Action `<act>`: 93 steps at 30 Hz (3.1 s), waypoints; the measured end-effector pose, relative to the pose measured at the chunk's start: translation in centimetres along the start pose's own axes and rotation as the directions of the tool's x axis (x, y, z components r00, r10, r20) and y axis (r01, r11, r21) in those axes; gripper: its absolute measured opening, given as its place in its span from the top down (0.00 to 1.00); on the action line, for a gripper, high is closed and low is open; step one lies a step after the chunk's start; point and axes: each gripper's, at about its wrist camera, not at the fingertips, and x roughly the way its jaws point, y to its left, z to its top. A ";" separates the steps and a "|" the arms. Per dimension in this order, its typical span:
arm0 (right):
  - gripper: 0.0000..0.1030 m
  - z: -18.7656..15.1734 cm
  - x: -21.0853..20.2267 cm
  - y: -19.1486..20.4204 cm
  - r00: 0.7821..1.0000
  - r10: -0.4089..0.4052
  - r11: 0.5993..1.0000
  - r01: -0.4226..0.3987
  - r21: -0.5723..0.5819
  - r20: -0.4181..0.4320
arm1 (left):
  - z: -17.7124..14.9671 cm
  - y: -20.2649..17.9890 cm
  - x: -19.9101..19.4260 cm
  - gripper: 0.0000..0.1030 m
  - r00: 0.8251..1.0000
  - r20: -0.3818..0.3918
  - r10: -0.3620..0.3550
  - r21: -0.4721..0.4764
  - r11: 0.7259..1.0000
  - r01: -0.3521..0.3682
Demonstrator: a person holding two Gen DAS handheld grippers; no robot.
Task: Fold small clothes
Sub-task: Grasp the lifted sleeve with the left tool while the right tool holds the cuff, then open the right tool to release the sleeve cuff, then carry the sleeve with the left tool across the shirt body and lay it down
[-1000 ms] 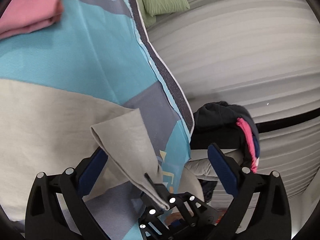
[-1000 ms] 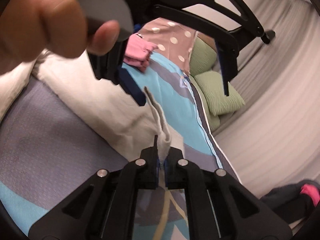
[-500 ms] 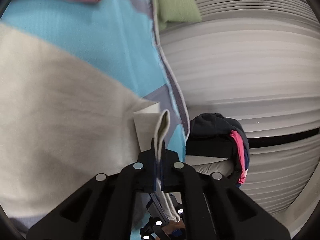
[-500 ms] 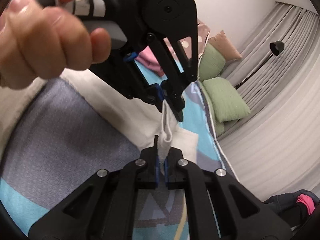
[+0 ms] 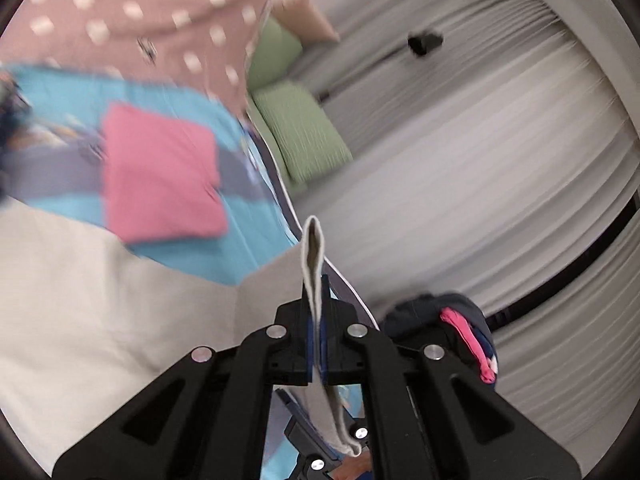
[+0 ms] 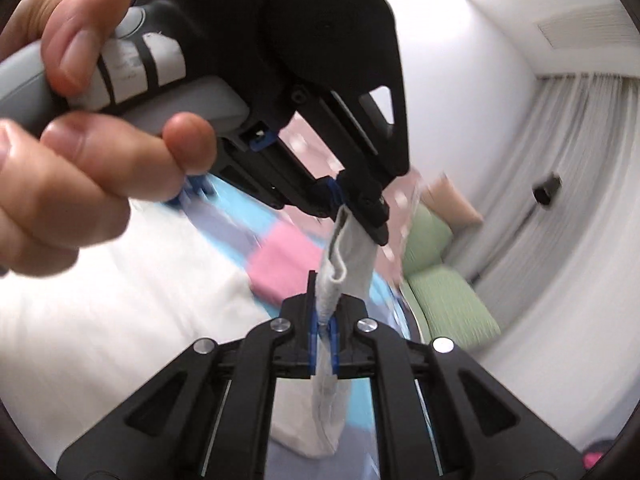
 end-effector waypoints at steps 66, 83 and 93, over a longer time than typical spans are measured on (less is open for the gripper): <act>0.55 0.2 9.0 11.7 0.881 0.362 0.932 -0.355 0.079 -0.305 | -24.1 33.6 -33.3 0.56 0.901 0.175 0.398 -0.637 0.743 -0.204; 0.68 -10.8 12.6 -0.9 0.706 0.624 0.723 -0.357 0.592 -0.336 | -32.6 34.4 -41.7 0.50 0.803 0.232 0.549 -0.772 0.606 -0.191; 0.95 -11.1 12.4 -0.3 0.705 0.649 0.643 -0.308 0.701 -0.285 | -34.1 34.7 -42.5 0.48 0.785 0.220 0.579 -0.806 0.561 -0.188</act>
